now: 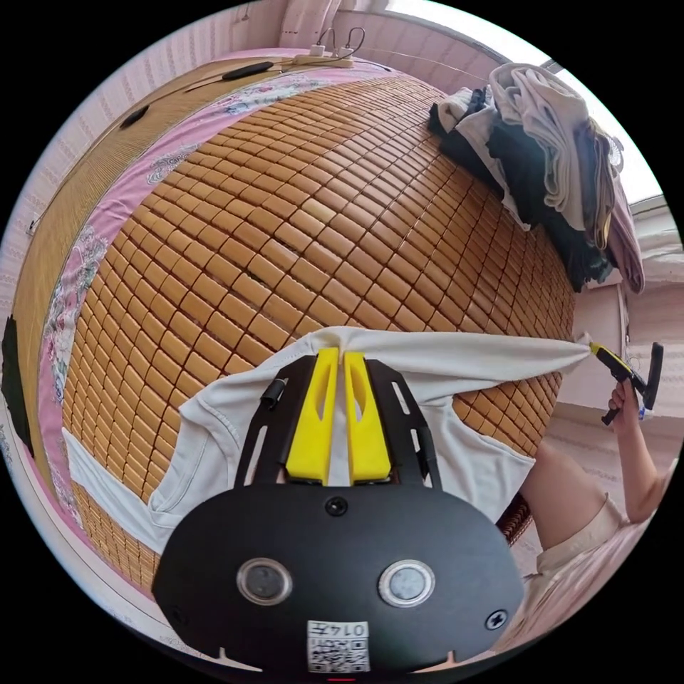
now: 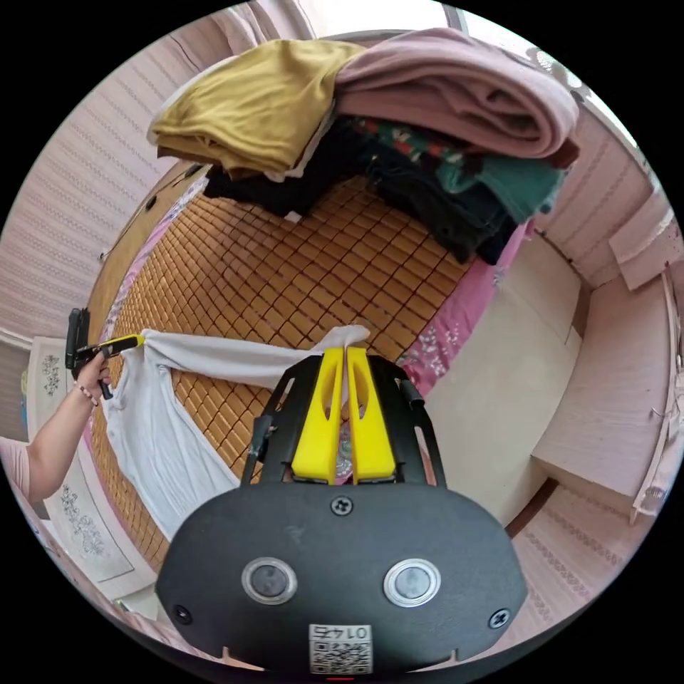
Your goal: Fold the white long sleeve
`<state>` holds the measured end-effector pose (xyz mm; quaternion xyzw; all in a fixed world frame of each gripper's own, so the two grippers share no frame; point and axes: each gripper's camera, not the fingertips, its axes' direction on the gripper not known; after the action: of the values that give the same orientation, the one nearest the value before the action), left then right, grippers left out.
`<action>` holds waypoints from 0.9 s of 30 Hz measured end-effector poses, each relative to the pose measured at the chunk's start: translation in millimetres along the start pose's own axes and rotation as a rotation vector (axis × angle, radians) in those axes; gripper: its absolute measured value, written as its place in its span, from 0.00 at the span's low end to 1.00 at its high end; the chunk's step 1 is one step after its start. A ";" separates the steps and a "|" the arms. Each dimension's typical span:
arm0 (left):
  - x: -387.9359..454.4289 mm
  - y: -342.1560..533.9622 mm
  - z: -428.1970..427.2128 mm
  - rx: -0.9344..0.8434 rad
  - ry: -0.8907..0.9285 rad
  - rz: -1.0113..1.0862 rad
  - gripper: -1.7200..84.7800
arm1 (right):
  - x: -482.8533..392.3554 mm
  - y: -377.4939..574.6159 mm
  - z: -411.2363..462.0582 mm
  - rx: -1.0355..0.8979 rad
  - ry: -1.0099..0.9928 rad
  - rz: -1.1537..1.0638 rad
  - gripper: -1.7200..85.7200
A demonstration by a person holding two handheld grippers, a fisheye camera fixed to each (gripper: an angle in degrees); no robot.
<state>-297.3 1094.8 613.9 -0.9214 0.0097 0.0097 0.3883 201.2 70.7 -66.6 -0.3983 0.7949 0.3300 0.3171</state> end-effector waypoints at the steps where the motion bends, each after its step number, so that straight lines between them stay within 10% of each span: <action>1: 0.4 -0.4 -2.2 0.010 -0.002 0.004 0.02 | 1.1 -4.8 -4.5 0.039 0.011 0.003 0.02; 27: -1.0 18.2 -5.0 0.006 0.041 -0.028 0.07 | -8.1 -10.3 8.1 -0.132 -0.047 -0.184 0.02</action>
<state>-298.7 1078.5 604.4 -0.9204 0.0049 -0.0145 0.3907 215.8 75.6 -68.0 -0.4818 0.7238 0.3606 0.3376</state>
